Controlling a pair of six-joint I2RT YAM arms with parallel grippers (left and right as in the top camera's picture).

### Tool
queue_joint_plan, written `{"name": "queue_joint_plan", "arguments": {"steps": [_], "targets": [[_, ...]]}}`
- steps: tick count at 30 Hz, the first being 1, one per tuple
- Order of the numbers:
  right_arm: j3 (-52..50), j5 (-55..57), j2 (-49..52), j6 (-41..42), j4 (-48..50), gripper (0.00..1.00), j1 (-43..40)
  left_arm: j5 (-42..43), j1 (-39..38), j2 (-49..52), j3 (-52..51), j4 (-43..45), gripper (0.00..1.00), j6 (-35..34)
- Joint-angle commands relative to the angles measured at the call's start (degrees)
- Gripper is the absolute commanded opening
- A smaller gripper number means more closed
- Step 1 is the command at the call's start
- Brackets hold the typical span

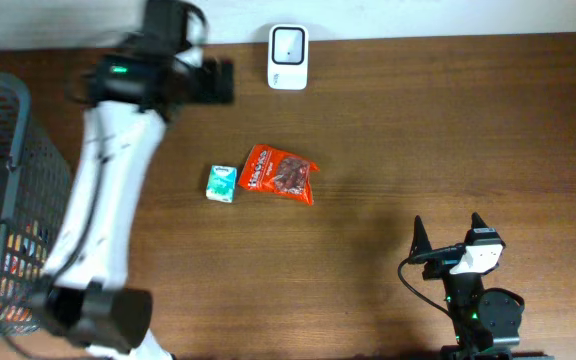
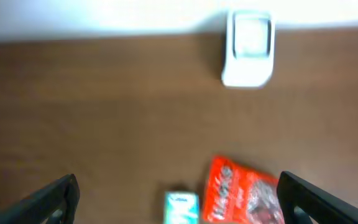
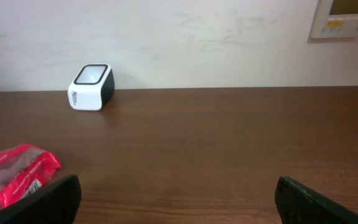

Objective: Scan the item barcode
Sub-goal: 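Grasp the small green tissue pack and set it beside the red bag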

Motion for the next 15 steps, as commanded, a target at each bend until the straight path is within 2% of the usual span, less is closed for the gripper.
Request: {"name": "queue_joint_plan", "arguments": {"steps": [1, 6, 7, 11, 15], "targets": [[-0.42, 0.52, -0.42, -0.22, -0.17, 0.99, -0.35, -5.11, 6.91, -6.62, 6.32, -4.37, 0.99, 2.05], [-0.42, 0.52, -0.42, -0.22, -0.17, 0.99, -0.37, -13.07, 23.8, -10.45, 6.36, -13.35, 0.99, -16.04], [-0.42, 0.52, -0.42, -0.22, -0.17, 0.99, -0.37, -13.49, 27.02, -10.43, 6.34, -14.93, 0.99, -17.79], [-0.42, 0.52, -0.42, -0.22, -0.17, 0.99, -0.37, -13.44, 39.45, -10.36, 4.15, -18.99, 0.99, -21.22], [-0.42, 0.52, -0.42, -0.22, -0.17, 0.99, -0.37, -13.38, 47.69, -10.36, -1.84, -20.13, 0.99, -21.18]]}}
